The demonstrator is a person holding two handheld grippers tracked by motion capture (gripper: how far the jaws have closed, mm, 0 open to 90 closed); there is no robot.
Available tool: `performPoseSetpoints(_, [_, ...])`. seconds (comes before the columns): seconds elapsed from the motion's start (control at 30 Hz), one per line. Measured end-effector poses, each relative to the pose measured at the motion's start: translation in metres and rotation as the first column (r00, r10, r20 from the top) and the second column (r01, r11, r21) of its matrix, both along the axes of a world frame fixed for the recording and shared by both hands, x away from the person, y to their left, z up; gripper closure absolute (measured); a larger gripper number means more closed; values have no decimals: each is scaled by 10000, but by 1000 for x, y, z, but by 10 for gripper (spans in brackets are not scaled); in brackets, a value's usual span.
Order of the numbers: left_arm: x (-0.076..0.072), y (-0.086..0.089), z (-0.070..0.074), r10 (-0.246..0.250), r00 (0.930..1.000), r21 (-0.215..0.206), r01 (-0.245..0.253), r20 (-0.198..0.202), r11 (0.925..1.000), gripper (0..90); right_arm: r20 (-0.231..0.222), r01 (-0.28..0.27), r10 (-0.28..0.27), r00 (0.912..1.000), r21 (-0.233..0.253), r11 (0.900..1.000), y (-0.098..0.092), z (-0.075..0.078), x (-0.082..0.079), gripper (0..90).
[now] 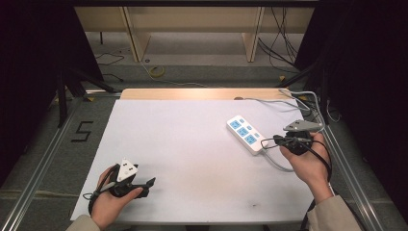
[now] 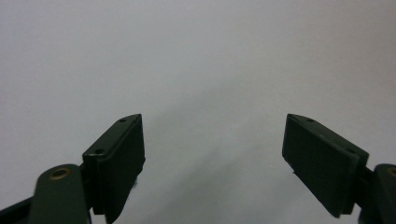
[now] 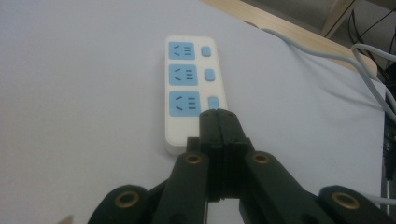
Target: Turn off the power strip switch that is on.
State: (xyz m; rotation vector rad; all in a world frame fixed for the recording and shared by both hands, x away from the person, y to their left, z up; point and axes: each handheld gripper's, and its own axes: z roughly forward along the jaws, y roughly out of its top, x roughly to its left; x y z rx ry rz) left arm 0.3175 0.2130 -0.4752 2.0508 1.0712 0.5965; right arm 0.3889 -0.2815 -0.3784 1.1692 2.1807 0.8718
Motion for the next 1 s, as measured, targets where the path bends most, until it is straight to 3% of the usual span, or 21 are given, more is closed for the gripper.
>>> performPoseSetpoints(1.0, [0, -1, 0, -50, 10000, 90, 50, 49, 9999, 210, -895, -369, 337, 9954, -335, 9988, 7, 7, 31, 900])
